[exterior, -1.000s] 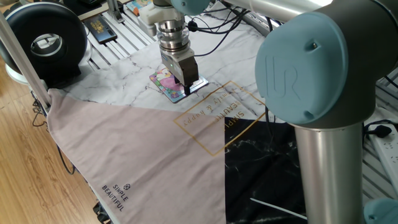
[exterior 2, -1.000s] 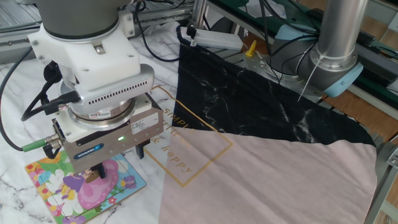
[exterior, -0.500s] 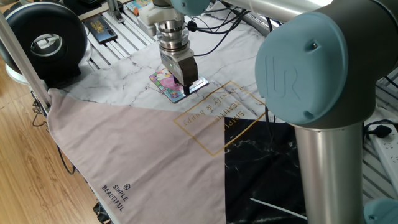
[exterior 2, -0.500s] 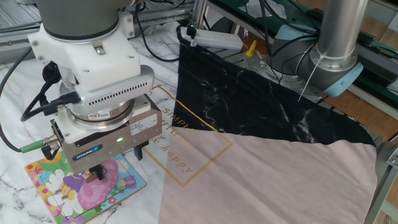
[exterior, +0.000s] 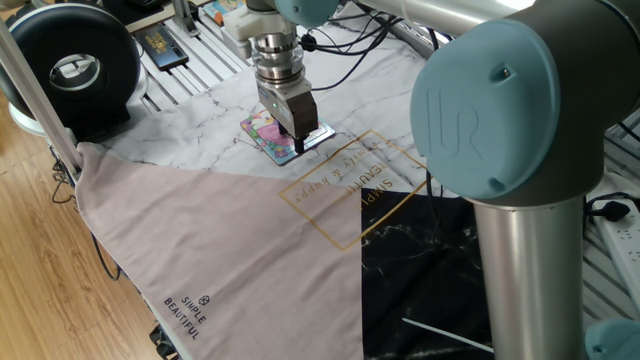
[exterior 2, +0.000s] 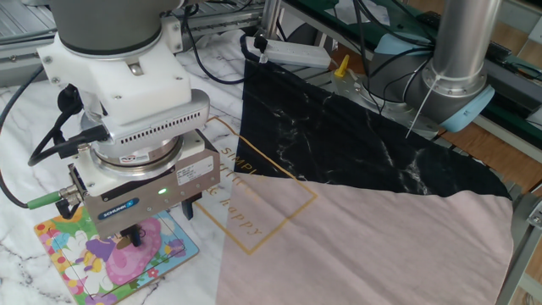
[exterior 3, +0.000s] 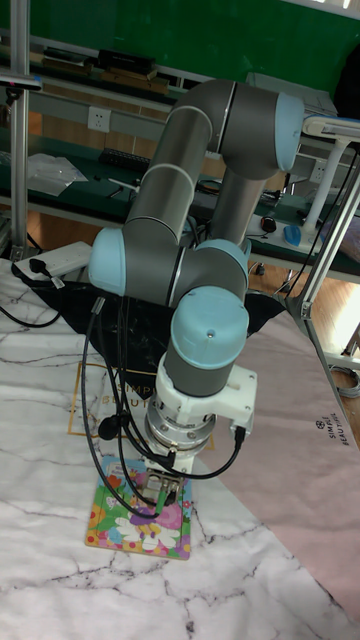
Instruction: Assemble one piece of a puzzle
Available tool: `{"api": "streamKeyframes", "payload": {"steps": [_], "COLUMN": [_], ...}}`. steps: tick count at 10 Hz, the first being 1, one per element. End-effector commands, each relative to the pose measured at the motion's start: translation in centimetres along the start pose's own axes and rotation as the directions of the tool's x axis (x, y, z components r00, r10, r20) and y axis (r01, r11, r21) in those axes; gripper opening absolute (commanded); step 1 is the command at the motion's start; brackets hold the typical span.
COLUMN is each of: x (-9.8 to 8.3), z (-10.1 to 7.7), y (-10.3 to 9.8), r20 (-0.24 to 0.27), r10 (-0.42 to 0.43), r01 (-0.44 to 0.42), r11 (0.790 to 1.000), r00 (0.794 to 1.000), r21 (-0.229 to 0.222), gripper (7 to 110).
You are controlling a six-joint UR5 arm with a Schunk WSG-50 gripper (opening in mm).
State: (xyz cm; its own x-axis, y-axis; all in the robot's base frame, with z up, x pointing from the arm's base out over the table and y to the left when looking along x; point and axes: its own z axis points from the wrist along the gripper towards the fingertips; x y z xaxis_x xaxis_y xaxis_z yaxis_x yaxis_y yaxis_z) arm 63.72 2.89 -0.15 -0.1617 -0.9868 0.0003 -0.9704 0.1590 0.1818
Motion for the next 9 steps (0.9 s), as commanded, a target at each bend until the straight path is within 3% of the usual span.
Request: {"api": "streamKeyframes", "payload": {"steps": [1,9], "x": [-0.17,-0.10], "z": [0.07,0.06], "y": [0.01,0.17], "r20": [0.014,0.013], "r10": [0.008,0.011], "r01": [-0.008,-0.011], "r11": [1.000,1.000], "r00": [1.000,1.000], "r21": [-0.002,-0.008], "gripper": [66,66]}}
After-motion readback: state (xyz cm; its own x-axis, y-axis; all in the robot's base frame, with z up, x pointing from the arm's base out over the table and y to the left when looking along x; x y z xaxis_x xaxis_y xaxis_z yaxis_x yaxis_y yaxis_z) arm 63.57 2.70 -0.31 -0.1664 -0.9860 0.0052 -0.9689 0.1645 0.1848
